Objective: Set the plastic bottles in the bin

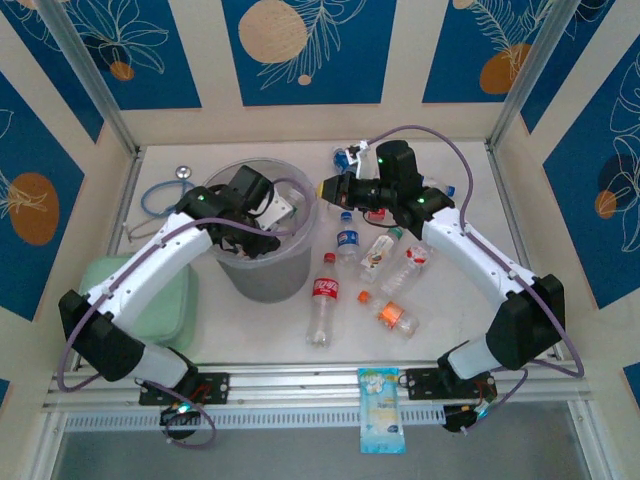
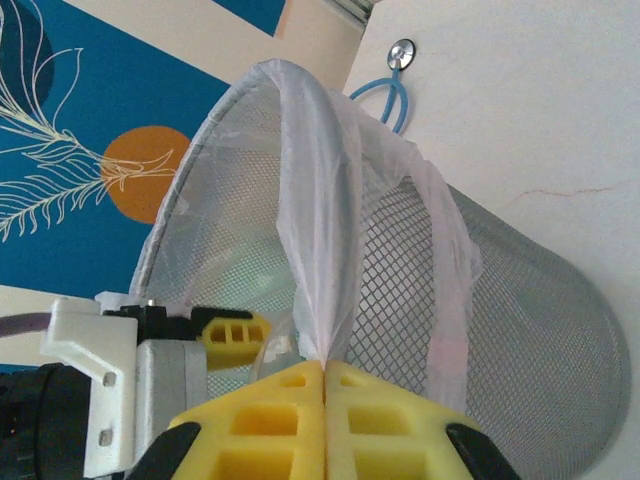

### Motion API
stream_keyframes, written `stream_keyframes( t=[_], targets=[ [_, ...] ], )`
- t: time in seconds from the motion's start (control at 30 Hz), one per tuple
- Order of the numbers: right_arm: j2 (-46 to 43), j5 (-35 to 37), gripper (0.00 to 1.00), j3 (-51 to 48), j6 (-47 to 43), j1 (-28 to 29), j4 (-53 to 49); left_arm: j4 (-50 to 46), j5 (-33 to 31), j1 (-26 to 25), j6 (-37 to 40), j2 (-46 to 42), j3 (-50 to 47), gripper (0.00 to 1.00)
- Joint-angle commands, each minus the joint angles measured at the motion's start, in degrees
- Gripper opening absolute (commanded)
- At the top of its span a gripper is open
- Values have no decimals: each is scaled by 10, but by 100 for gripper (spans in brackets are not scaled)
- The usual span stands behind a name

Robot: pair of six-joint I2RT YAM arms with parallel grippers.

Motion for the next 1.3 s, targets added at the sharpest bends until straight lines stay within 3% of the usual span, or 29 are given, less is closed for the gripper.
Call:
stream_keyframes(
  t=[0.0,0.1,0.17,0.57,0.73,0.9,1.0,1.27],
  targets=[
    [-13,6,8,-8,-2,3,1,5,38,3,-3,-3,21,71],
    [-13,5,8,-9,-4,3,3,4,38,3,-7,-5,35,83],
    [-13,5,8,-9,-4,3,3,2,38,3,-11,-7,43,84],
    [-25,13,12,-18,-3,3,12,11,34,3,-35,-20,60,75],
    [-46,26,26,-29,2,4,21,9,47,3,-61,-21,85,71],
    [-77,48,63,-40,9,7,30,21,37,3,-71,-21,85,71],
    [-94,57,80,-31,12,6,36,35,48,3,-80,-15,84,71],
    [-147,201,87,-43,-1,-43,-51,43,43,3,-90,-4,101,76]
  ],
)
